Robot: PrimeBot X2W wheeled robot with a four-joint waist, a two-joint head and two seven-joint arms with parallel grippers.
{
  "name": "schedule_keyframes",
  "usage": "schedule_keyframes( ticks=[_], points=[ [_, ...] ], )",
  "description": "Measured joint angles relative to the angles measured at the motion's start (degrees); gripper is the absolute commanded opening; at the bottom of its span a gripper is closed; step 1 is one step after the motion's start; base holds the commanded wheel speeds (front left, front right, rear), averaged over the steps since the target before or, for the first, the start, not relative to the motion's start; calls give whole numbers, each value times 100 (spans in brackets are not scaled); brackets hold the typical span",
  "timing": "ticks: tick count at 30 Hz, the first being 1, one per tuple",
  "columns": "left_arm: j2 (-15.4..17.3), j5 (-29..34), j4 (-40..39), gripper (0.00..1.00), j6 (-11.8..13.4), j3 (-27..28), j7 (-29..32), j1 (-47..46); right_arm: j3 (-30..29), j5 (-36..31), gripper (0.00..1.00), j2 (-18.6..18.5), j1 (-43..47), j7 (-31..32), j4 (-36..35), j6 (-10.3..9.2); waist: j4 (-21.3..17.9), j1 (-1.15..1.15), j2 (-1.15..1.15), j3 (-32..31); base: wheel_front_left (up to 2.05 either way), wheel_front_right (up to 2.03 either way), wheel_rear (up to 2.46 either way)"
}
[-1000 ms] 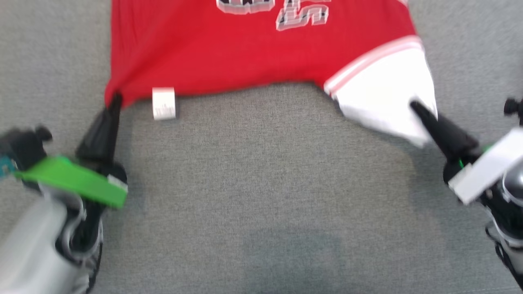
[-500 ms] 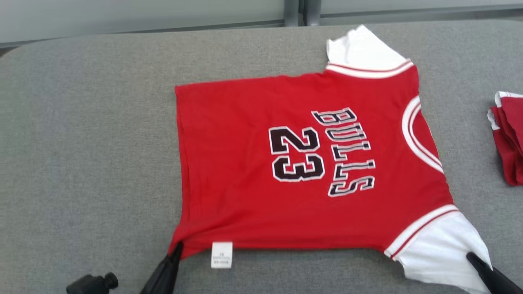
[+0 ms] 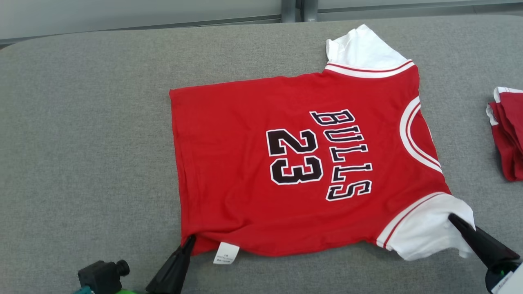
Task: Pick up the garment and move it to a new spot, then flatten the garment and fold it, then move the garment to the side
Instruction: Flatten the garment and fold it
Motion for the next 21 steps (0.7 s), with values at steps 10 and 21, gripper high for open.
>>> schedule_keyframes(
  ticks=[10,21],
  points=[
    [79,-388,-319,0,296,177,710,-636,107,-96,0,-213,-1328,806,359,0,-80,0,0,148,0,0,0],
    [-330,-495,547,0,731,77,1396,-1798,385,-656,0,-167,-2760,1272,1322,0,156,0,0,437,0,0,0]
  ],
)
